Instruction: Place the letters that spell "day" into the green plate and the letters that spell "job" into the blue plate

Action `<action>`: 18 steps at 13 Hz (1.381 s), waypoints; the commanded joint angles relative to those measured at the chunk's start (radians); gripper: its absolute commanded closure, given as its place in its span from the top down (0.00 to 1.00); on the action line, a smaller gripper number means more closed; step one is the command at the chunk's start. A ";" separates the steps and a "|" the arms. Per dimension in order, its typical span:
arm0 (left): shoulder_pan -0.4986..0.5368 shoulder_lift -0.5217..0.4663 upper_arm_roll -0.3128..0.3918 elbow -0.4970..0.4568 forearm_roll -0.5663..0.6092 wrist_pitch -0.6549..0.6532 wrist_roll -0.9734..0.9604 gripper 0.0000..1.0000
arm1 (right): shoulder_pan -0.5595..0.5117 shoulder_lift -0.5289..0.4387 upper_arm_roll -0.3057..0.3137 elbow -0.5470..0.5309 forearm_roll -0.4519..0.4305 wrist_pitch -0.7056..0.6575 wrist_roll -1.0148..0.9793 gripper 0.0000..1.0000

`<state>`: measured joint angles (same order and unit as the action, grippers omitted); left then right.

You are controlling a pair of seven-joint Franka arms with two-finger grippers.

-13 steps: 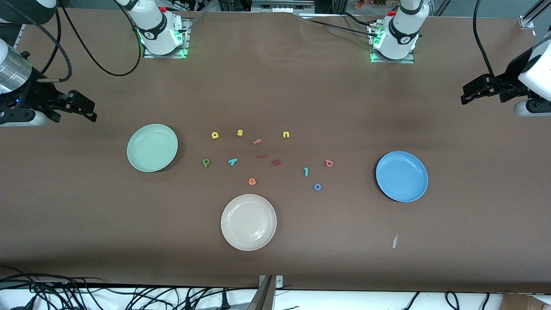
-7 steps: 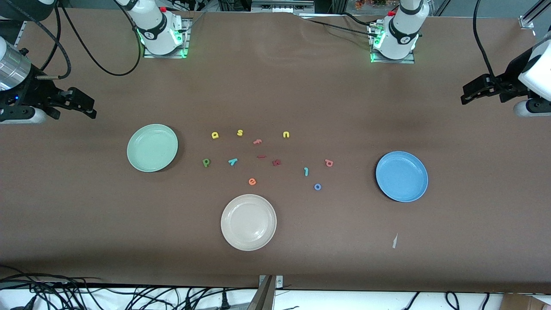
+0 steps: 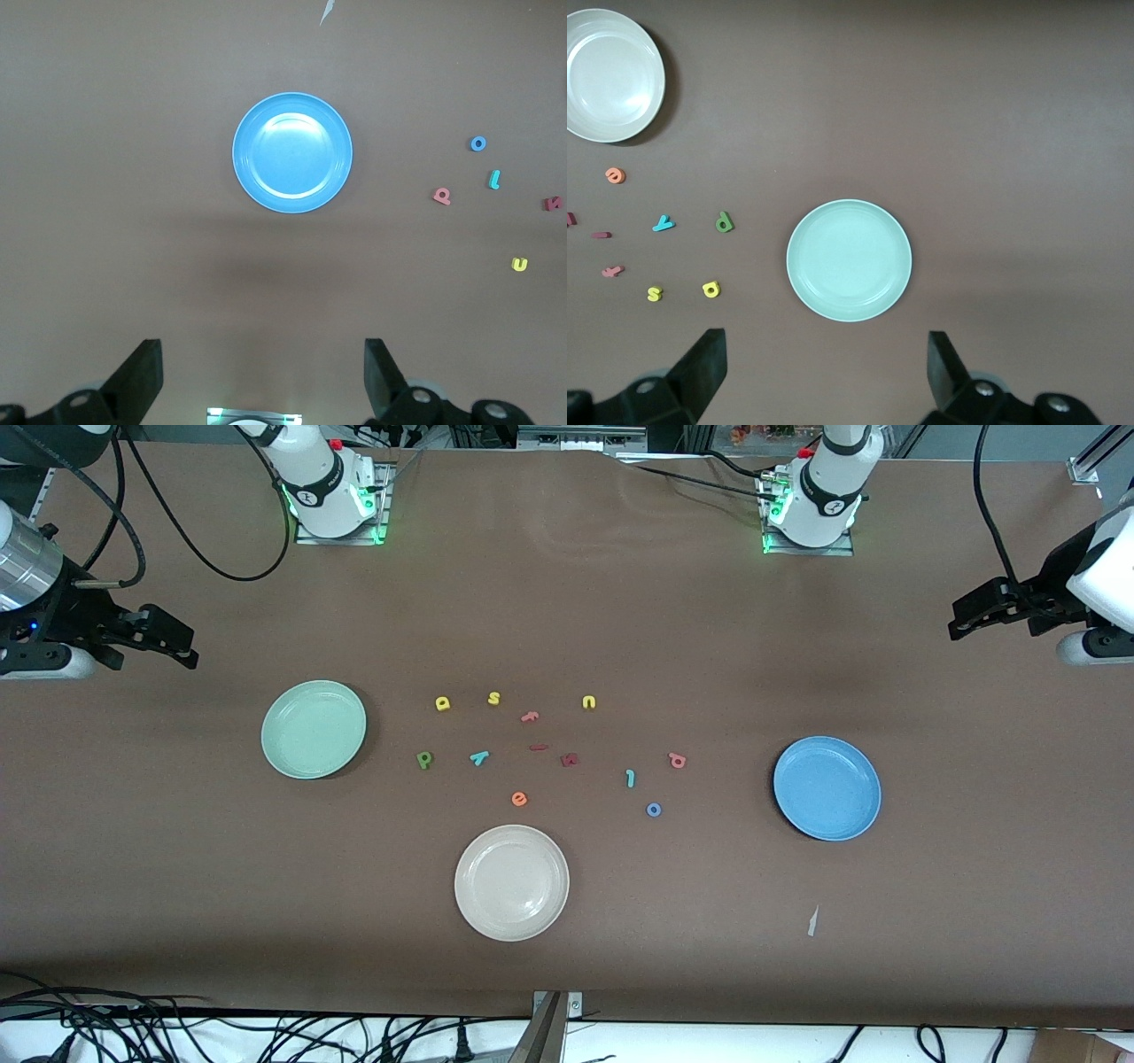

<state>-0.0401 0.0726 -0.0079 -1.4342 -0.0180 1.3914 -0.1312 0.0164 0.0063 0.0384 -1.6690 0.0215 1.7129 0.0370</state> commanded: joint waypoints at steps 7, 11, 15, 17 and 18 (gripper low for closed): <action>-0.006 0.010 -0.003 0.029 0.024 -0.014 0.005 1.00 | -0.003 -0.005 0.003 0.015 0.003 -0.022 0.006 1.00; -0.006 0.012 -0.003 0.029 0.024 -0.014 0.005 1.00 | -0.003 -0.005 0.005 0.015 0.003 -0.022 0.006 1.00; -0.006 0.012 -0.003 0.029 0.024 -0.014 0.007 1.00 | -0.003 -0.005 0.009 0.015 0.003 -0.022 0.008 1.00; -0.006 0.010 -0.003 0.029 0.024 -0.014 0.007 1.00 | 0.000 -0.005 0.020 0.015 0.002 -0.022 0.008 1.00; -0.006 0.010 -0.003 0.029 0.024 -0.014 0.007 1.00 | 0.002 -0.005 0.038 0.015 0.002 -0.019 0.012 1.00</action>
<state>-0.0401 0.0726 -0.0081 -1.4342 -0.0180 1.3914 -0.1312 0.0177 0.0063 0.0492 -1.6678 0.0220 1.7106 0.0369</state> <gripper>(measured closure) 0.000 0.000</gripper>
